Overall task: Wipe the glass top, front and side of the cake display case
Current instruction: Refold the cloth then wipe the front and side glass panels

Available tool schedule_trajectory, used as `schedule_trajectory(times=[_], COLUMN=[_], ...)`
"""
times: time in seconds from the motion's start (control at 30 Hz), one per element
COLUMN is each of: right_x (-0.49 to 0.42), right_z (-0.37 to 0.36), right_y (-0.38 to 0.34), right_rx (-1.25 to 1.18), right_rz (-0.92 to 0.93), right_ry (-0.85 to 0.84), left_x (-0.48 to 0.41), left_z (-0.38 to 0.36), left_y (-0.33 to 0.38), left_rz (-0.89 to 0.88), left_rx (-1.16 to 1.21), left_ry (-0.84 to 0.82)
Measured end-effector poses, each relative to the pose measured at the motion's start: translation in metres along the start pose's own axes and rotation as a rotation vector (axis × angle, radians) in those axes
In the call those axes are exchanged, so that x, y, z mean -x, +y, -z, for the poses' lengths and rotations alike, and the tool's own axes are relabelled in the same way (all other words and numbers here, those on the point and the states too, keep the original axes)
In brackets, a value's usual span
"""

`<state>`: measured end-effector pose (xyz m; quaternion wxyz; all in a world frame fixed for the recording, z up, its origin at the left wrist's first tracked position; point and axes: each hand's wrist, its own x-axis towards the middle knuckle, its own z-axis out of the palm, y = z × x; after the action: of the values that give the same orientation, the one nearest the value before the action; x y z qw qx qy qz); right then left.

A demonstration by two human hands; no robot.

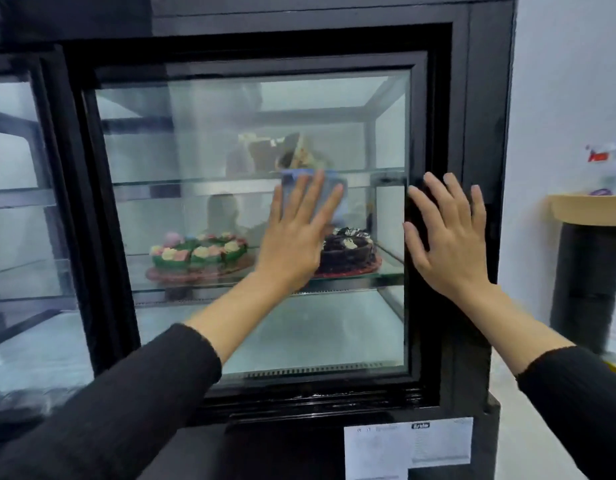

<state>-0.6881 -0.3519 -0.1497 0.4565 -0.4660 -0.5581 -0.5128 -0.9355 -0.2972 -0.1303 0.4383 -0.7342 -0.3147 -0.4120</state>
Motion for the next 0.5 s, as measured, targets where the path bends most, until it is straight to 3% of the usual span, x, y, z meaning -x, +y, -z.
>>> schedule_trajectory(times=[0.13, 0.23, 0.3, 0.4, 0.5], right_x=[0.007, 0.01, 0.011, 0.013, 0.012], right_z=[-0.007, -0.01, -0.01, -0.01, -0.009], right_y=[0.023, 0.026, 0.027, 0.026, 0.025], right_rx=[0.063, 0.051, 0.026, 0.013, -0.001], right_rz=[-0.001, 0.024, 0.023, 0.008, -0.005], right_ry=[-0.093, -0.076, -0.062, -0.065, -0.086], left_x=[0.076, 0.014, -0.053, -0.129, -0.138], left_z=[-0.015, -0.009, 0.002, 0.022, 0.019], left_y=[0.024, -0.003, -0.019, -0.025, -0.003], left_rz=[-0.63, -0.757, -0.545, -0.05, 0.137], left_rx=[-0.06, -0.131, -0.162, -0.059, -0.017], left_ry=[-0.217, -0.145, -0.05, 0.017, 0.063])
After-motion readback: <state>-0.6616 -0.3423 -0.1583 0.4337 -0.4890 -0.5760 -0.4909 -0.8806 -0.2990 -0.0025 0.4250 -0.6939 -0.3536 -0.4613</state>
